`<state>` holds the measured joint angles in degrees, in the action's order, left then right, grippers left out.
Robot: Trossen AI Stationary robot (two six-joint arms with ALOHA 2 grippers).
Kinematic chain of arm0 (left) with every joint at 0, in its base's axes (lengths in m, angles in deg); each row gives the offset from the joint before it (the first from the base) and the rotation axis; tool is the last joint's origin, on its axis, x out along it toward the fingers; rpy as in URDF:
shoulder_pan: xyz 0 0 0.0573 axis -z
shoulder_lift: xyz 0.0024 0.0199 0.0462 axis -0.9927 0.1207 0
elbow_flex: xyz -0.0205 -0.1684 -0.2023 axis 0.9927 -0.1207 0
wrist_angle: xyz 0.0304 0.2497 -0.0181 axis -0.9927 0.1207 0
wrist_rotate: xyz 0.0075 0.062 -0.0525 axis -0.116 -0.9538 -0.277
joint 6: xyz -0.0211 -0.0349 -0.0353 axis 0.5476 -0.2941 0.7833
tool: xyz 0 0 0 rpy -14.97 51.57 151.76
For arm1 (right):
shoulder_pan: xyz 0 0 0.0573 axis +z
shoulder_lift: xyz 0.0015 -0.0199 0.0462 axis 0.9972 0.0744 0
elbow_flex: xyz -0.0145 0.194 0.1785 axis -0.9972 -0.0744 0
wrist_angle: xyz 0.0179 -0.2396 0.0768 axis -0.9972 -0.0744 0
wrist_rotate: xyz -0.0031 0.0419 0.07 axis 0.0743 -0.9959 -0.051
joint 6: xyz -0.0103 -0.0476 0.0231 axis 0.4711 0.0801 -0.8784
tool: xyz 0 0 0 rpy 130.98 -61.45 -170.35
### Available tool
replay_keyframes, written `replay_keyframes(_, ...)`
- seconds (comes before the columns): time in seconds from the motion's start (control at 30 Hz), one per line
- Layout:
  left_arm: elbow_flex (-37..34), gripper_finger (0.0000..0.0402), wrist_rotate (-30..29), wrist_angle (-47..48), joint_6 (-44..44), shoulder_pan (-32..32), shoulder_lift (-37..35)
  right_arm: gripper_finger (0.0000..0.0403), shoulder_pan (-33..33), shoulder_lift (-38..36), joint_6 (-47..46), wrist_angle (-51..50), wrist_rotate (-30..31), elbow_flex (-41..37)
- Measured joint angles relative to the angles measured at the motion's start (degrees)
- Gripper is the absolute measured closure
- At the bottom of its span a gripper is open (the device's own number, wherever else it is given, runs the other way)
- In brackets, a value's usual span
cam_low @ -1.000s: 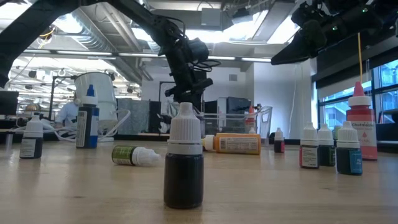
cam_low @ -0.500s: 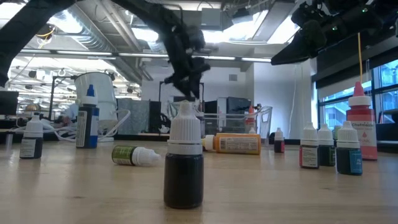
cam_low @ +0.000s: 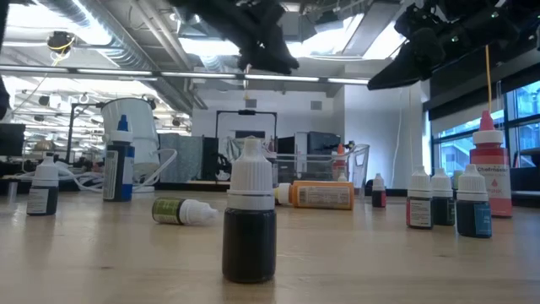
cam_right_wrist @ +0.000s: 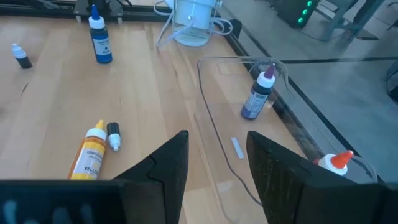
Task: Pick & Place food coloring
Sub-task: Put the large pink food coloring bottle into the transparent container
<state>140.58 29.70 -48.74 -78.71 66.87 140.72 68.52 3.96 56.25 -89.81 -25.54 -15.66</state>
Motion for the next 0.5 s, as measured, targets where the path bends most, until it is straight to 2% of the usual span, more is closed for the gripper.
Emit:
replay_keyframes(0.13,-14.69,0.0236,0.04,-18.01,0.92,4.89,-5.72,0.0237,0.00,0.00,-0.06,1.37,-0.06,0.00)
replay_keyframes(0.23,-22.54,0.0239,-0.04,-25.90,2.24,7.34,-10.33,0.0236,0.27,0.00,-0.11,1.41,-4.43,0.00)
replay_keyframes(0.37,-28.87,0.0239,-0.22,-30.04,2.50,9.63,-15.79,0.0211,1.72,0.00,-3.93,2.67,-11.55,0.01)
replay_keyframes(0.5,-30.33,0.0236,-0.23,-29.53,2.47,10.58,-20.06,0.0149,4.54,0.00,-8.49,2.68,-15.73,0.00)
